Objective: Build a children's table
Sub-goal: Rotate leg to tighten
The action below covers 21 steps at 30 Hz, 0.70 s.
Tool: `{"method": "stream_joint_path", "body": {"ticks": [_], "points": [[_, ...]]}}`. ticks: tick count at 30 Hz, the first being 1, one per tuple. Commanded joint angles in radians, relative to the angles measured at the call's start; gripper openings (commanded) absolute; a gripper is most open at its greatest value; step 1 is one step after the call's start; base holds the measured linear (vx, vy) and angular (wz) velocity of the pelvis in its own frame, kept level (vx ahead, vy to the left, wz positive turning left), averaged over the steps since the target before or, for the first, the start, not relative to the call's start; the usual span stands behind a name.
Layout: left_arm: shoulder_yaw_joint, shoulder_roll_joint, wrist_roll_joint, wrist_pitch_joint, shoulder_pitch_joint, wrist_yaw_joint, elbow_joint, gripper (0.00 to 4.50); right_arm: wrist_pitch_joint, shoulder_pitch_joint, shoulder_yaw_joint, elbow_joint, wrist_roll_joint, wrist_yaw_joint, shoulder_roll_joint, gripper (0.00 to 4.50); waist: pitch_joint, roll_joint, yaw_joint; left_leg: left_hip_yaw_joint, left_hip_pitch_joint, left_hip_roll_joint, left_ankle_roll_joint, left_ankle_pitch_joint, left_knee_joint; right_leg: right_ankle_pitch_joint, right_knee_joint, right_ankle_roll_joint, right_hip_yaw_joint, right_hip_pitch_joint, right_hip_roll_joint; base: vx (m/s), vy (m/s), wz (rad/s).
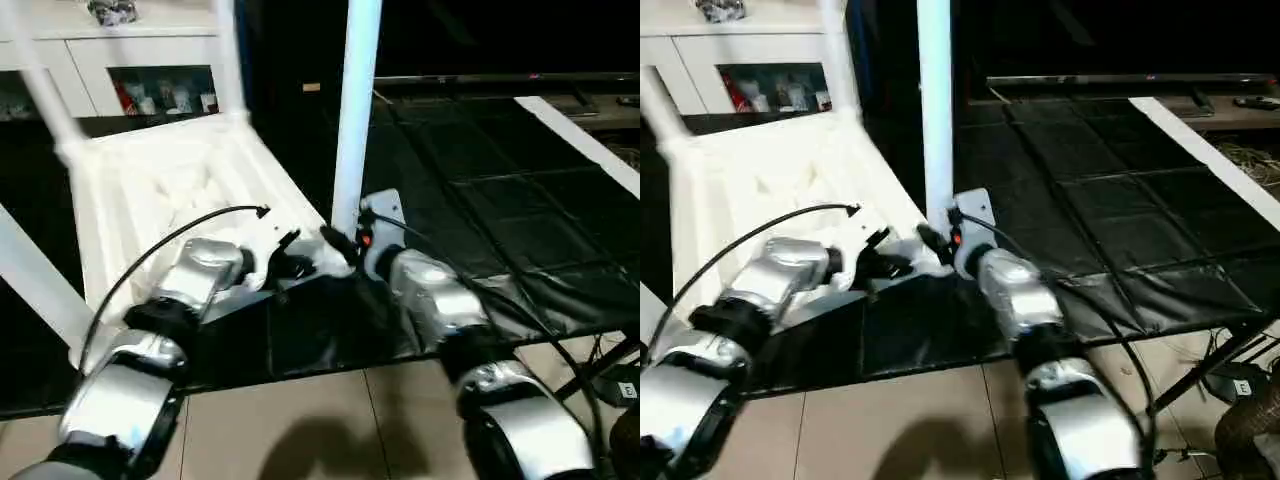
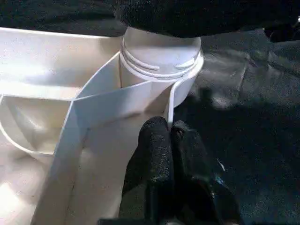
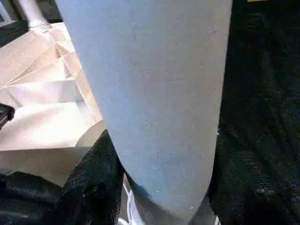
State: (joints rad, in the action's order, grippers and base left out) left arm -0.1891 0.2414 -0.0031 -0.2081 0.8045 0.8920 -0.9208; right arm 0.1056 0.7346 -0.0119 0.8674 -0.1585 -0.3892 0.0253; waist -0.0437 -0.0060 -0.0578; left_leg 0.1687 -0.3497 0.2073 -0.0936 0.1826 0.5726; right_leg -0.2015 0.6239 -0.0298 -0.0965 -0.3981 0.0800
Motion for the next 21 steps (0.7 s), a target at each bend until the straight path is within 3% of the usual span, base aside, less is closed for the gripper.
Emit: {"method": "stream_joint_path", "body": {"ticks": [1, 2, 5, 9, 11, 12, 14, 16, 17, 18, 19, 21], "points": [[0.024, -0.041, -0.013, 0.019, 0.056, -0.061, -0.006, 0.00, 0.052, -0.030, -0.038, 0.063, -0.020, -0.043, 0.091, 2.43, 0.057, 0.009, -0.010, -0.002, -0.005, 0.019, 0.028, 0.174, -0.061, -0.142, -0.084, -0.204, 0.060, 0.060, 0.068, 0.000, 0.000, 0.00], [0.022, -0.040, -0.010, 0.020, 0.054, -0.059, -0.006, 0.00, 0.049, -0.029, -0.036, 0.066, -0.021, -0.051, 0.086, 2.76, 0.055, 0.009, -0.011, -0.002, -0.003, 0.019, 0.027, 0.187, -0.062, -0.162, -0.087, -0.202, 0.059, 0.058, 0.068, 0.000, 0.000, 0.00], [0.022, -0.035, -0.005, 0.030, 0.048, -0.046, -0.009, 0.00, 0.034, -0.035, -0.036, 0.059, -0.009, -0.081, 0.066, 2.87, 0.054, 0.009, -0.011, -0.003, -0.004, 0.020, 0.021, 0.207, -0.064, -0.206, -0.091, -0.193, 0.060, 0.059, 0.070, 0.000, 0.000, 0.00], [0.012, -0.017, 0.002, 0.045, 0.035, -0.009, -0.001, 0.00, 0.026, -0.056, -0.049, 0.023, -0.014, -0.195, 0.016, 3.25, 0.055, 0.010, -0.011, -0.004, -0.006, 0.020, 0.031, 0.204, -0.064, -0.191, -0.091, -0.190, 0.059, 0.062, 0.069, 0.000, 0.000, 0.00], [-0.005, 0.009, 0.007, 0.068, 0.016, 0.054, 0.015, 0.00, 0.023, -0.106, -0.106, -0.067, -0.002, -0.397, -0.084, 3.36, 0.058, 0.008, -0.016, -0.002, -0.007, 0.020, 0.052, 0.175, -0.059, -0.131, -0.088, -0.198, 0.059, 0.067, 0.067, 0.000, 0.000, 0.00], [-0.005, 0.009, 0.007, 0.068, 0.016, 0.054, 0.015, 0.00, 0.023, -0.106, -0.106, -0.067, -0.002, -0.397, -0.084, 3.62, 0.058, 0.008, -0.016, -0.002, -0.007, 0.020, 0.052, 0.175, -0.059, -0.131, -0.088, -0.198, 0.059, 0.067, 0.067, 0.000, 0.000, 0.00], [-0.021, 0.025, 0.007, 0.090, 0.002, 0.113, 0.030, 0.00, 0.021, -0.123, -0.106, -0.102, -0.015, -0.482, -0.144, 3.70, 0.064, 0.004, -0.022, -0.002, -0.014, 0.021, 0.086, 0.101, -0.053, 0.004, -0.071, -0.233, 0.057, 0.074, 0.067, 0.000, 0.000, 0.00], [-0.040, 0.045, 0.012, 0.121, -0.015, 0.173, 0.045, 0.00, 0.012, -0.132, -0.103, -0.119, -0.026, -0.570, -0.199, 3.88, 0.068, 0.004, -0.024, -0.001, -0.014, 0.022, 0.098, 0.081, -0.049, 0.045, -0.065, -0.246, 0.055, 0.075, 0.066, 0.000, 0.000, 0.00], [-0.065, 0.070, 0.012, 0.135, -0.042, 0.254, 0.079, 0.00, -0.003, -0.136, -0.101, -0.130, -0.038, -0.686, -0.260, 4.11, 0.071, 0.003, -0.028, 0.000, -0.015, 0.023, 0.119, 0.069, -0.045, 0.082, -0.061, -0.265, 0.053, 0.076, 0.066, 0.000, 0.000, 0.00], [-0.065, 0.070, 0.012, 0.135, -0.042, 0.254, 0.079, 0.00, -0.003, -0.136, -0.101, -0.130, -0.038, -0.686, -0.260, 4.11, 0.070, 0.002, -0.028, 0.001, -0.017, 0.023, 0.128, 0.064, -0.043, 0.095, -0.060, -0.269, 0.053, 0.075, 0.066, 0.000, 0.000, 0.00], [-0.073, 0.076, 0.012, 0.143, -0.049, 0.276, 0.088, 0.00, -0.003, -0.135, -0.100, -0.131, -0.040, -0.715, -0.276, 4.15, 0.069, 0.004, -0.035, 0.004, -0.013, 0.026, 0.134, 0.063, -0.042, 0.100, -0.061, -0.275, 0.054, 0.068, 0.066, 0.000, 0.000, 0.00], [-0.092, 0.094, 0.006, 0.162, -0.072, 0.347, 0.123, 0.00, -0.013, -0.138, -0.111, -0.143, -0.044, -0.801, -0.318, 4.33, 0.070, 0.007, -0.045, 0.003, -0.010, 0.029, 0.135, 0.072, -0.042, 0.091, -0.059, -0.282, 0.053, 0.067, 0.069, 0.000, 0.000, 0.00]]}}
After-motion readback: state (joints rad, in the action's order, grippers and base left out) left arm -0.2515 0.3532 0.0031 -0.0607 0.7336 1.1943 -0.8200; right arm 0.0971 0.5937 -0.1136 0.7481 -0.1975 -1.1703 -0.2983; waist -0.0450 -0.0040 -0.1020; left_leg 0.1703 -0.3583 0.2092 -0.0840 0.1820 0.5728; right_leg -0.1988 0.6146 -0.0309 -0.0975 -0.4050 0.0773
